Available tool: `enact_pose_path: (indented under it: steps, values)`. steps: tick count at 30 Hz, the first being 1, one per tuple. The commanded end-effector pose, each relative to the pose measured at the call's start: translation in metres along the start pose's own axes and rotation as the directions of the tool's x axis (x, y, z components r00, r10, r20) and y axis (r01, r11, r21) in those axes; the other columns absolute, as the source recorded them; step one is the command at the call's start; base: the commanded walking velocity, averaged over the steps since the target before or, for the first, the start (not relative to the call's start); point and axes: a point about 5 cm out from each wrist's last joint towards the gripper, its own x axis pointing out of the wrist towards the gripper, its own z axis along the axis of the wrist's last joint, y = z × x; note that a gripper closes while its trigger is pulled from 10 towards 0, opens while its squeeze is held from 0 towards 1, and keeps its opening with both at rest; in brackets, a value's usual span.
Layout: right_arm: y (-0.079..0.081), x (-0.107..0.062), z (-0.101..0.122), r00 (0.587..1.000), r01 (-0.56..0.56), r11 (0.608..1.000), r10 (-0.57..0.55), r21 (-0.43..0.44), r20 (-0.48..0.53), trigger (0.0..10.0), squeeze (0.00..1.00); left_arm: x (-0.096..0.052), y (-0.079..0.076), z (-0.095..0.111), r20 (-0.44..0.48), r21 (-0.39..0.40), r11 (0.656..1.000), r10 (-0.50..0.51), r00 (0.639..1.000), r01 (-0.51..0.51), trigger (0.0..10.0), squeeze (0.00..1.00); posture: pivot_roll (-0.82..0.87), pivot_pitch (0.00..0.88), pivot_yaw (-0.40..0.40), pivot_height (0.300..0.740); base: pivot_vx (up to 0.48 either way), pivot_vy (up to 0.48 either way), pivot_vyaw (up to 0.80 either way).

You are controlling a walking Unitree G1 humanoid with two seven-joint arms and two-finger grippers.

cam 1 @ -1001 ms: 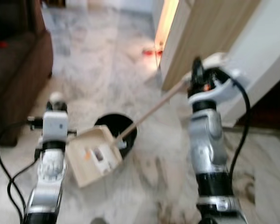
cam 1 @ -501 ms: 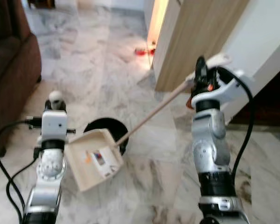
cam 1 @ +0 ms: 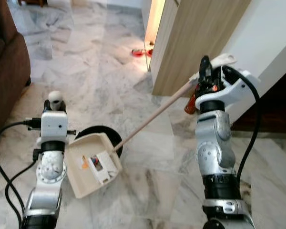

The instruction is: Sweep floor

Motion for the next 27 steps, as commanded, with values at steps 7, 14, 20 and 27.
enact_pose_path:
  steps: [7,14,20,27]
  values:
    - [0.004,0.003,0.011,0.999,-0.003,1.000,0.002,0.026,0.048,10.0,0.00,0.004,0.000,0.012,0.060,-0.001,1.000,0.004,0.998,-0.004,10.0,0.00,0.23,0.143,-0.137,0.740,0.321,0.000,0.00]
    - [0.016,0.003,0.011,0.998,-0.039,0.998,0.036,0.056,0.049,10.0,0.00,0.003,-0.002,0.014,0.074,-0.020,1.000,-0.007,0.997,0.009,10.0,0.00,0.23,0.138,-0.139,0.740,0.261,0.000,0.00]
    - [0.036,-0.001,0.012,0.990,-0.117,0.991,0.112,0.060,0.083,10.0,0.00,0.001,-0.005,0.013,0.072,-0.023,1.000,-0.018,0.997,0.020,10.0,0.00,0.23,0.131,-0.139,0.740,0.000,0.000,0.00]
    - [0.052,-0.005,0.008,0.985,-0.162,0.983,0.156,0.086,0.080,10.0,0.00,0.001,-0.007,0.012,0.069,-0.026,0.999,-0.023,0.997,0.025,10.0,0.00,0.23,0.121,-0.141,0.740,0.000,0.000,0.00]
